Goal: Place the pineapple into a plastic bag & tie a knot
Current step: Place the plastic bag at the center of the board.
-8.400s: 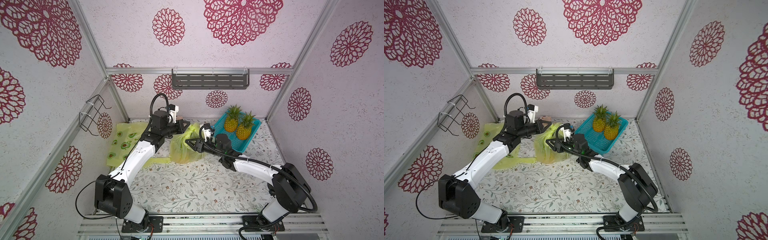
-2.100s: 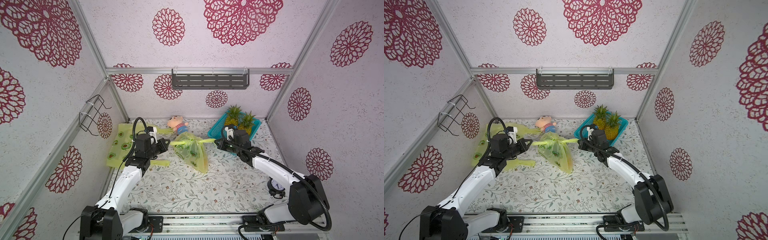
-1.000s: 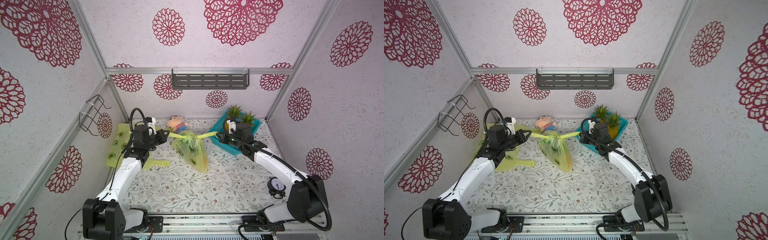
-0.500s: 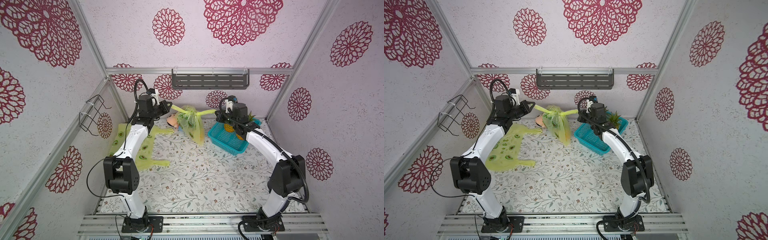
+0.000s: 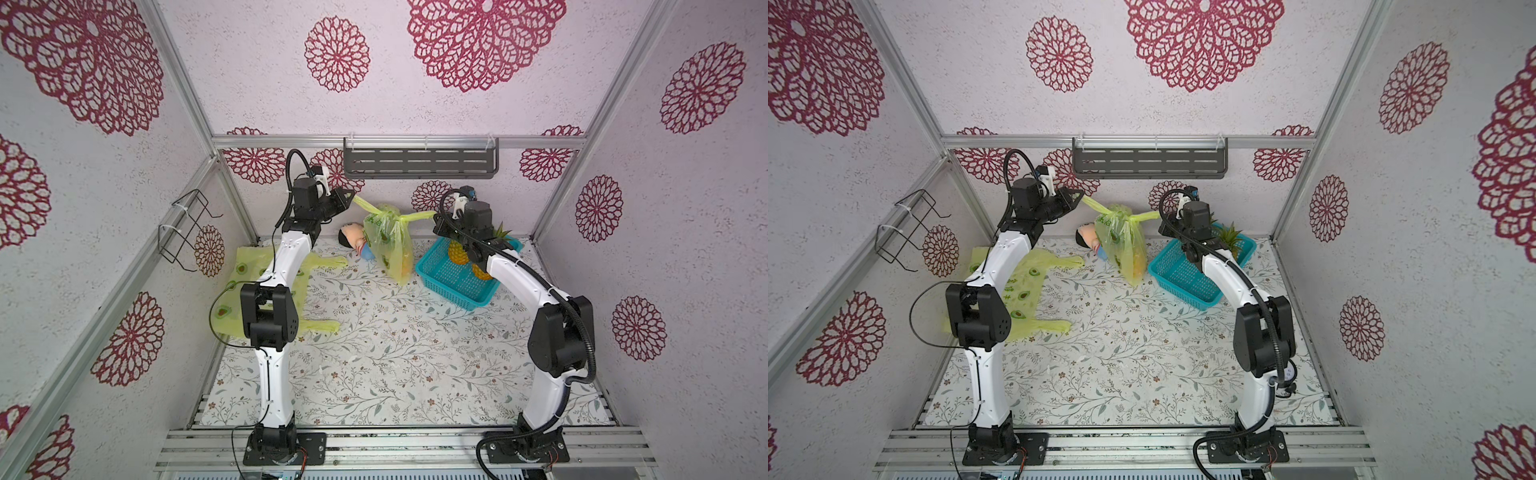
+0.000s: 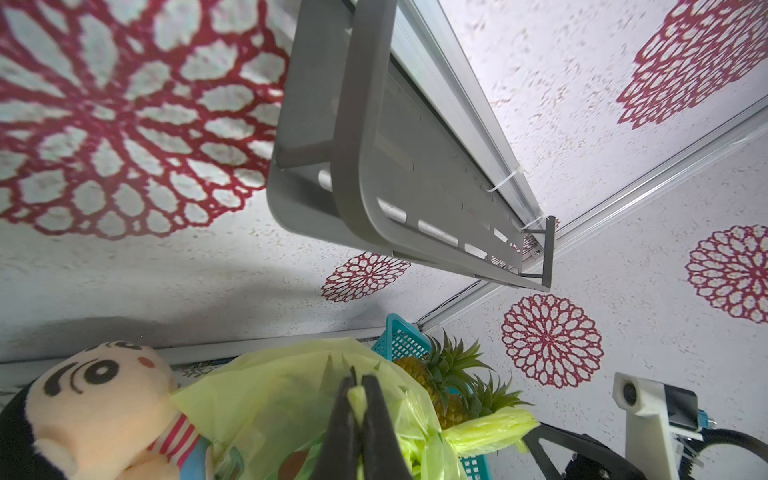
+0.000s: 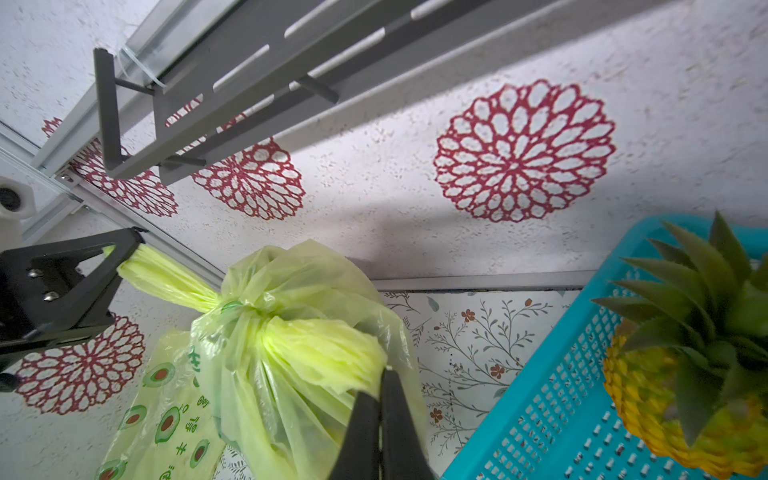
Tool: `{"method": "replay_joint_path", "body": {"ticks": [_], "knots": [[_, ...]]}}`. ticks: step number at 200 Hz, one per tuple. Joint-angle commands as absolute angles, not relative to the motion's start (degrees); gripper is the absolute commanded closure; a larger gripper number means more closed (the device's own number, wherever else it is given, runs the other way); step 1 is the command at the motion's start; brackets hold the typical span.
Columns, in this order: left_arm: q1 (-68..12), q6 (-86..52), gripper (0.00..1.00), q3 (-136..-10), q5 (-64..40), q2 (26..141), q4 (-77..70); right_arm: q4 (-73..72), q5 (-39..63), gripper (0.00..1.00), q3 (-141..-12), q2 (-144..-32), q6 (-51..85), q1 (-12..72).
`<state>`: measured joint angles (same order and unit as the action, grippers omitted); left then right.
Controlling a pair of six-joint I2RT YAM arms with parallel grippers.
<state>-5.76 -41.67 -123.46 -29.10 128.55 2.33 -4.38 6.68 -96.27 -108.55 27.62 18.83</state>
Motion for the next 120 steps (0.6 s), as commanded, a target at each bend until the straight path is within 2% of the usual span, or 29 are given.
{"method": "replay_joint_path", "body": {"ticks": [1,38,78,88,105,120], "knots": [[-3.9,-42.4,1.0,-127.9,-27.1,129.9,-3.8,-12.3,0.4,1.0,-95.4,-104.2,28.3,15.7],[-3.9,-44.0,1.0,-128.3,-27.9,132.3,-8.2,-17.2,1.8,1.0,-90.7,-102.8,28.3,15.7],[-3.9,-44.6,0.98,-126.2,-27.9,134.7,-8.4,-15.8,4.0,1.0,-91.1,-107.6,29.6,15.3],[-3.9,-44.4,0.91,-124.5,-27.9,134.6,-7.9,-14.8,4.5,1.0,-91.4,-108.8,30.0,14.9],[-3.8,-42.9,0.71,-121.9,-26.9,133.1,-5.8,-13.4,5.9,1.0,-91.7,-109.6,30.3,14.7],[-3.6,-40.5,0.53,-120.1,-25.0,130.4,-2.3,-10.3,8.2,0.8,-93.1,-109.5,29.9,14.5]]}}
